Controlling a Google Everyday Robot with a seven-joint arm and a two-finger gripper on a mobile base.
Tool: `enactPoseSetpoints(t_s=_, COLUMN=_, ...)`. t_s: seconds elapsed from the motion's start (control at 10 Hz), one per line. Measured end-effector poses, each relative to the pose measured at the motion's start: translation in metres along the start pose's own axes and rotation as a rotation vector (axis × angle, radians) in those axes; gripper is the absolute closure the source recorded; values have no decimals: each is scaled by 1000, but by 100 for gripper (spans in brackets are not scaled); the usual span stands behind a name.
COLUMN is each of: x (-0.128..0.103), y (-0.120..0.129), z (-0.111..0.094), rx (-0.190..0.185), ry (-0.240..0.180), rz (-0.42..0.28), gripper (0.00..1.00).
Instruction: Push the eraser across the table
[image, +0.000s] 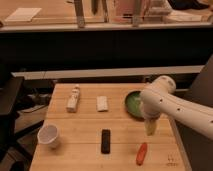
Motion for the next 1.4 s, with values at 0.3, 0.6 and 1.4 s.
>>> enactPoseSetpoints(t_s=0.3, x=-22, y=11, z=17, rx=-16, ry=-1, rz=-71, gripper=20)
enactPoseSetpoints(t_s=0.6, x=-39, y=14, z=23, rx=-21, ry=-4, rz=-110, gripper=20)
enactPoseSetpoints(t_s=1.4, x=-73, y=23, z=46, rx=-43, ry=-5, rz=-196, gripper=20)
